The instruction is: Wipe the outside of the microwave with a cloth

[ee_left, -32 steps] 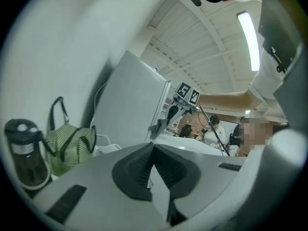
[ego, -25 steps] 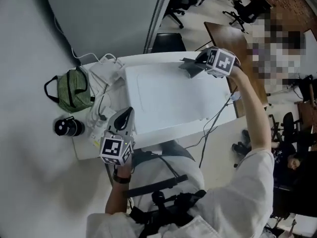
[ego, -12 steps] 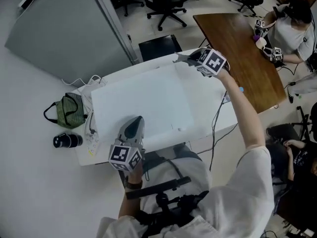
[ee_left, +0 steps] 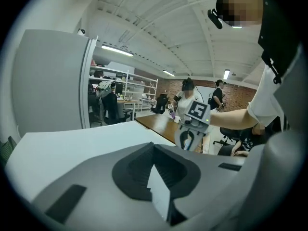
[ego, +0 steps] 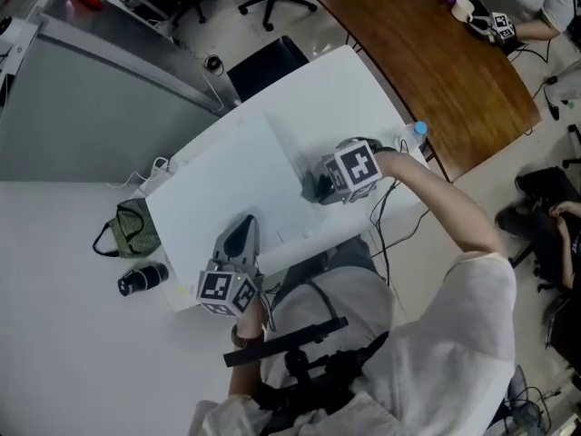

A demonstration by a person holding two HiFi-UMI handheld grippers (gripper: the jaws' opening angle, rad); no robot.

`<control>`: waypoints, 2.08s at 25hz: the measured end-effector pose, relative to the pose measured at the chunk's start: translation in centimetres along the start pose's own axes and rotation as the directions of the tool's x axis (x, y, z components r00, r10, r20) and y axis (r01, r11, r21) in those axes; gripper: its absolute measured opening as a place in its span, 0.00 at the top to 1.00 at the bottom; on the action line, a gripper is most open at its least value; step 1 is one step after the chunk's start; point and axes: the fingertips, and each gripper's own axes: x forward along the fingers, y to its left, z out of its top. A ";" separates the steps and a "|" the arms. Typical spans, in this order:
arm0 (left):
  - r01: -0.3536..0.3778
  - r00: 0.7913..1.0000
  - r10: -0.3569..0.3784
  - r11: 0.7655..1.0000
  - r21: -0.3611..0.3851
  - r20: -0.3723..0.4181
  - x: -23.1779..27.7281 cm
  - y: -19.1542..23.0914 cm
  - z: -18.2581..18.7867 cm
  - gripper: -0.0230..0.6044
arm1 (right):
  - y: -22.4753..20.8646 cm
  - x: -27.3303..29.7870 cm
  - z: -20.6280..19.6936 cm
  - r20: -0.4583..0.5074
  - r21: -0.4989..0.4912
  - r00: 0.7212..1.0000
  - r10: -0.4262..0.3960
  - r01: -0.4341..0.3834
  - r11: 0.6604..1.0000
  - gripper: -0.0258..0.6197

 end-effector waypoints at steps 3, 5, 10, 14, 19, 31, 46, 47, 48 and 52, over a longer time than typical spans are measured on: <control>0.029 0.999 -0.029 0.999 0.017 -0.015 2.4 -0.7 0.6 0.92 | 4.7 2.0 -1.4 -0.018 -0.022 0.988 0.155 -0.155 0.988 0.92; 0.047 0.999 -0.047 0.998 0.035 -0.020 3.4 -0.8 1.2 0.92 | 5.5 3.4 -2.2 -0.016 -0.010 0.981 0.194 -0.195 0.981 0.92; 0.068 0.998 -0.067 0.996 0.062 -0.023 4.7 -0.4 2.5 0.92 | -0.5 4.0 -4.0 0.006 0.079 0.997 0.073 -0.073 0.994 0.92; 0.043 0.999 -0.041 0.997 0.061 -0.033 5.7 0.4 2.9 0.92 | -8.6 1.3 -4.2 0.073 0.145 0.993 -0.093 0.081 0.986 0.92; 0.009 0.999 -0.007 0.999 0.048 -0.037 8.0 0.5 3.5 0.92 | -20.0 -4.7 -5.2 0.172 0.326 0.897 -0.407 0.338 0.883 0.92; -0.009 0.999 0.009 1.000 0.015 -0.045 10.1 1.6 3.4 0.92 | -10.8 2.9 -7.3 0.213 0.460 0.967 -0.139 0.026 0.888 0.92; 0.039 0.997 -0.037 0.999 0.026 -0.064 11.9 -0.6 2.9 0.92 | -8.2 9.2 -13.5 0.140 0.602 0.986 -0.086 -0.015 0.798 0.92; 0.039 0.997 -0.037 0.999 0.027 -0.065 12.0 -0.7 2.9 0.92 | -10.8 8.5 -14.2 0.118 0.616 0.982 -0.148 0.045 0.787 0.92; 0.038 0.997 -0.036 0.999 0.027 -0.066 11.9 -0.8 3.0 0.92 | -13.6 7.7 -14.7 0.102 0.631 0.972 -0.213 0.103 0.769 0.92; 0.029 0.997 -0.027 0.999 0.028 -0.069 11.6 -0.7 2.8 0.92 | -24.3 3.1 -15.7 0.104 0.710 0.859 -0.501 0.289 0.643 0.92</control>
